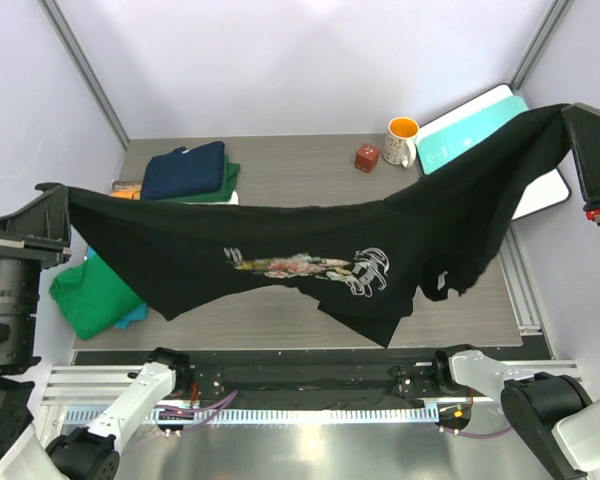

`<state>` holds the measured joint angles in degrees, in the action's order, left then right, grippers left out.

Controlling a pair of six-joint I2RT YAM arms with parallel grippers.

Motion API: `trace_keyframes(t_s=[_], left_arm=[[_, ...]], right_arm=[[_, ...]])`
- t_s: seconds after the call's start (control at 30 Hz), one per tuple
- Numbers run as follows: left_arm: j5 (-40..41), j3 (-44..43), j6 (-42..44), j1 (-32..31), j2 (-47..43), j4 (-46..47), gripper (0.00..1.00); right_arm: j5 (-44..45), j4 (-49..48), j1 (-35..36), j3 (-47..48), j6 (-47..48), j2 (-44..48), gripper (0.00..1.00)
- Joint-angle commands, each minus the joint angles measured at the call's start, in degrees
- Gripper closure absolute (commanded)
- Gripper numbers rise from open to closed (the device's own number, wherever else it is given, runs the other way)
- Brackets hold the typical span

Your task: Fold and stack the t-shirts

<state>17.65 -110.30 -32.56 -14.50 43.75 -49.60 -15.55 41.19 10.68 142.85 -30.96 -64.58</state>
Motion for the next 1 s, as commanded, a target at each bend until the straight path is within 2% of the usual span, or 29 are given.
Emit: trace_keyframes(t_s=[0.0,0.1,0.23,0.47,0.67,0.83,0.97], left_arm=[[1.42,1.14,-0.49,-0.62,3.09,1.62,1.00],[1.60,1.75,-0.67,-0.62,5.28,1.70,1.00],[2.12,4.21,-0.32,-0.62,9.42,2.58,1.00],[3.44,16.24,1.00,-0.44,17.15,8.47,1.00],[-0.59,25.12,1.80,2.81,26.01,14.70,1.00],[-0.52,27.25,2.40,5.54,33.59,18.22,1.00],[0.63,24.10,4.87,6.06,40.96,19.99,1.00]], right_arm=[[3.42,-2.61,0.83,-0.46,2.13,-2.75,0.99],[4.56,-1.73,1.19,-2.13,3.45,-4.15,0.99],[6.76,-1.55,1.10,-9.14,6.26,-6.43,0.99],[10.10,1.34,0.58,-16.98,10.04,-14.77,0.99],[10.10,2.58,-3.20,-27.78,11.53,-21.28,0.99],[15.27,1.61,-4.17,-31.05,15.22,-27.60,0.99],[17.84,1.44,-6.36,-28.95,15.93,-33.32,0.99]])
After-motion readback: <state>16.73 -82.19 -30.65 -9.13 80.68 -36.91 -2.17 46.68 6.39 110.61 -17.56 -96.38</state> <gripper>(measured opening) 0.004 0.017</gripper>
